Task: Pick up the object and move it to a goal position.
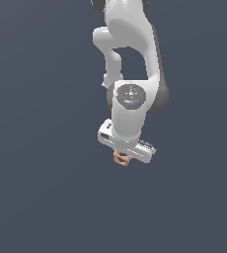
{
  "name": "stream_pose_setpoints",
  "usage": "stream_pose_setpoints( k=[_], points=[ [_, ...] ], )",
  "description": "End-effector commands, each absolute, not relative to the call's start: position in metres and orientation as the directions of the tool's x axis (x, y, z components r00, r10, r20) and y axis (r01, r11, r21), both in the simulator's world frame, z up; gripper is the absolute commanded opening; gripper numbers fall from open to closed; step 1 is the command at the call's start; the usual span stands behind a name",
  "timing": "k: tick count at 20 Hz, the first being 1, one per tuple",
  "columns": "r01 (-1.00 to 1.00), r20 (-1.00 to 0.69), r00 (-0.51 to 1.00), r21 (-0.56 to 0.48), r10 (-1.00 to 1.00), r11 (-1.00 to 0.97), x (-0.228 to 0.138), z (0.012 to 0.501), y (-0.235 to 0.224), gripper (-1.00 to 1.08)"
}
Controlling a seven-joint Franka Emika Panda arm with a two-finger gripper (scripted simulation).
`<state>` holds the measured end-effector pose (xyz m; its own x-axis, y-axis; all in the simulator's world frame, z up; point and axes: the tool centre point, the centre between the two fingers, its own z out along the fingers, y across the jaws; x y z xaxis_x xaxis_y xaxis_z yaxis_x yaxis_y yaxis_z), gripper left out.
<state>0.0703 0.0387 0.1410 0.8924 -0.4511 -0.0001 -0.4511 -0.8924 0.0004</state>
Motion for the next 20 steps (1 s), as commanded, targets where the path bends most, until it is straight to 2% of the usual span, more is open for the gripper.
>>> stream_pose_setpoints(
  k=[1, 13, 20],
  points=[
    [-0.451, 0.000, 0.892, 0.000, -0.451, -0.892, 0.070, 0.168, 0.053, -1.00],
    [-0.451, 0.001, 0.892, 0.001, -0.451, -0.892, 0.074, 0.290, 0.119, -1.00],
    [-0.451, 0.000, 0.892, 0.000, -0.451, -0.892, 0.077, 0.333, 0.144, -1.00]
  ],
)
